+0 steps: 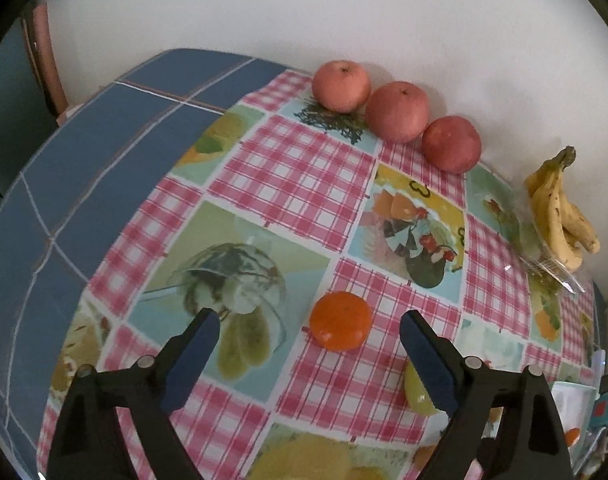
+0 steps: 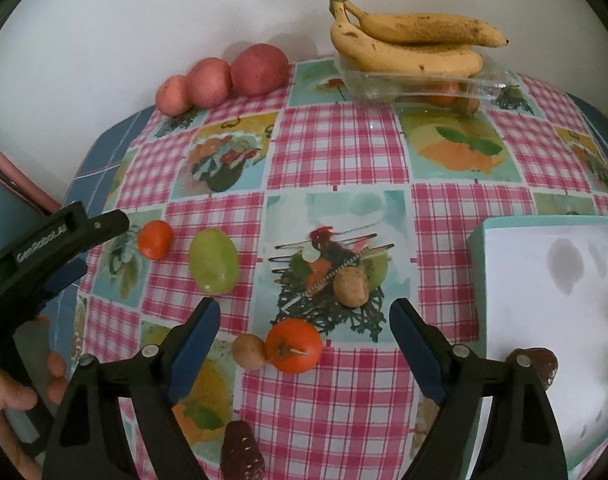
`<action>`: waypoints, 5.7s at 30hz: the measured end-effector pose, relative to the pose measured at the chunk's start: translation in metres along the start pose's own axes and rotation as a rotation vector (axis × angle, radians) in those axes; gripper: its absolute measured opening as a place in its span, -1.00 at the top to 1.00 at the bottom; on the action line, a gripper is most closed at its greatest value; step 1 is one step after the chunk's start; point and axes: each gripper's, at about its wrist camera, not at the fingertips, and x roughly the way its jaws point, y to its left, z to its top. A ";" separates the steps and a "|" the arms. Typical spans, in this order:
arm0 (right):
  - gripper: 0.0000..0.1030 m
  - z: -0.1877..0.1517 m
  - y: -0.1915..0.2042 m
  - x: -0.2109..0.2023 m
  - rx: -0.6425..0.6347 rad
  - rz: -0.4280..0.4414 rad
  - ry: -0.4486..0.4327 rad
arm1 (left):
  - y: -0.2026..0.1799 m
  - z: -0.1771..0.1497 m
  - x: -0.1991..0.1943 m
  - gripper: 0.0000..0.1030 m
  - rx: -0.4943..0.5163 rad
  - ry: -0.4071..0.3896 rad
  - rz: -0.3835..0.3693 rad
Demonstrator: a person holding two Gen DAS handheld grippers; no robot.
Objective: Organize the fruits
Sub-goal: 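Grasp an orange with the left tool while the right tool grasps another orange, then carry the orange in the left tool while the right tool carries its orange to the tray, then open the left tool over the tray while the right tool releases its orange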
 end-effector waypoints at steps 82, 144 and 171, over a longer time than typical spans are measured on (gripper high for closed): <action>0.27 -0.046 -0.237 -0.118 0.498 -0.120 -0.175 | -0.158 -0.123 -0.086 0.22 0.370 0.002 -0.249; 0.27 -0.017 -0.263 -0.049 0.395 -0.193 -0.168 | -0.282 -0.183 0.006 0.20 0.737 0.070 -0.276; -0.40 -0.004 -0.250 -0.096 0.379 -0.207 -0.254 | -0.272 -0.167 -0.044 -0.57 0.675 0.034 -0.300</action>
